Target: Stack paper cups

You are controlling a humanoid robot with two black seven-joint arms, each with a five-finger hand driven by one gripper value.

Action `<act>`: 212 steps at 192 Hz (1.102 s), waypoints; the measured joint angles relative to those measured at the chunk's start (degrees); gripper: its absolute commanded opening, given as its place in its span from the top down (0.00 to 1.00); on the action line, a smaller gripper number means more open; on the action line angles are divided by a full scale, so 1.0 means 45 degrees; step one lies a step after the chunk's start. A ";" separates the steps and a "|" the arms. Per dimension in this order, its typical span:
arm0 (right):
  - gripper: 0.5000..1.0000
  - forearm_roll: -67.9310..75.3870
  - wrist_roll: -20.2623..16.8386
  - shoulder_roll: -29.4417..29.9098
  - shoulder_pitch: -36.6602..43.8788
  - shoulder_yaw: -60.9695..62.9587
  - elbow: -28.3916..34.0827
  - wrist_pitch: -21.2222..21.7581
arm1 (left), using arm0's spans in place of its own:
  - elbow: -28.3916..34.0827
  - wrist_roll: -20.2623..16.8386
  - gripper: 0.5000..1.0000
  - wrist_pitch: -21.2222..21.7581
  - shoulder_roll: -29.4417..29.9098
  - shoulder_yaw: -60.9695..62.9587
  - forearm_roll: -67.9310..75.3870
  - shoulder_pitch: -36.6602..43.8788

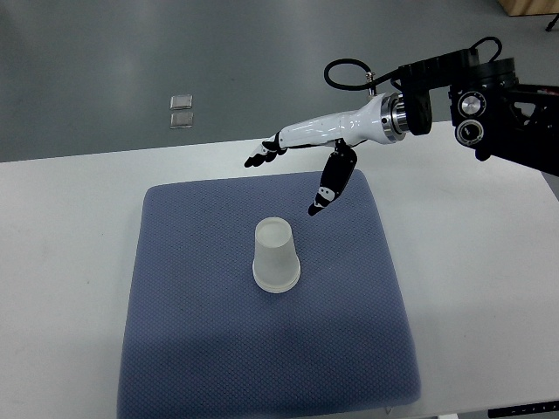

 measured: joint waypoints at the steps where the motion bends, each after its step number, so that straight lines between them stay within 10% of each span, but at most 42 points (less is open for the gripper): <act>1: 0.17 0.0064 -0.0001 0.0000 -0.0036 0.0000 -0.0038 -0.0025 | 0.0000 0.0000 0.00 0.0000 0.0000 0.0000 0.0000 0.0000; 110: 0.16 1.2334 -0.0627 0.1144 -0.2796 0.0069 -0.4268 -0.3981 | 0.0000 0.0000 0.00 0.0000 0.0000 0.0001 0.0000 -0.0002; 212: 0.16 1.7131 -0.0562 0.2086 -0.4385 0.1109 -0.5293 -0.3997 | 0.0000 0.0000 0.00 0.0000 0.0000 0.0000 0.0000 -0.0001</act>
